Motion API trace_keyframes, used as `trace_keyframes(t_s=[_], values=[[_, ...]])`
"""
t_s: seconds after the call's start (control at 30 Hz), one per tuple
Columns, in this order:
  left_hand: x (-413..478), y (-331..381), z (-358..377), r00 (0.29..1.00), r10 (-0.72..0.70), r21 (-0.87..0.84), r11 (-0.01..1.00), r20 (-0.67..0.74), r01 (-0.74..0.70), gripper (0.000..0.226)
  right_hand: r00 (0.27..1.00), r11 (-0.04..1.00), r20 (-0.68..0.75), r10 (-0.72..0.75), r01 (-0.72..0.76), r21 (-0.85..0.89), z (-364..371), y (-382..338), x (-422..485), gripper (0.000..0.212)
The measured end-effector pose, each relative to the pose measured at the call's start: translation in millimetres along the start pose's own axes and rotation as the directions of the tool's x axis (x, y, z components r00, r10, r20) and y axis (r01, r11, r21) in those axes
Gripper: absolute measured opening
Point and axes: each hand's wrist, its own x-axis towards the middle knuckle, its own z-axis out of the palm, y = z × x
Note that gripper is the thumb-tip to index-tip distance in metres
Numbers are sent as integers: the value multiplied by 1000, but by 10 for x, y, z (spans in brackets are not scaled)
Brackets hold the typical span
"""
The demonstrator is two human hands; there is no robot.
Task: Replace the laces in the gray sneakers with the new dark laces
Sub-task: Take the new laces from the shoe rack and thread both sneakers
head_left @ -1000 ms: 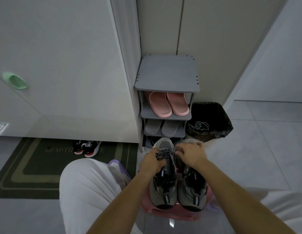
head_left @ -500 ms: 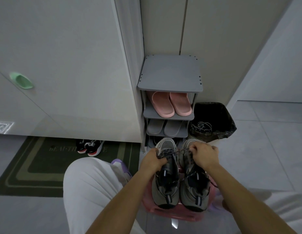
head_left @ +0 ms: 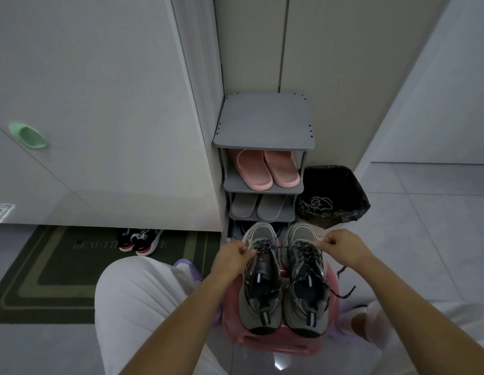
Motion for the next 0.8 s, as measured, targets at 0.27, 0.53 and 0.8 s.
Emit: trace_keyframes(t_s=[0.27, 0.53, 0.8], values=[[-26, 18, -54, 984, 86, 56, 995, -156, -78, 11, 996, 643, 62, 69, -92, 760, -214, -105, -45, 15], [-291, 826, 219, 938, 255, -277, 942, 233, -188, 17, 998, 443, 18, -61, 11, 897, 21, -755, -137, 22], [-269, 659, 100, 963, 168, -477, 878, 210, -49, 18, 1000, 196, -13, 25, 7, 981, 44, -692, -133, 20]])
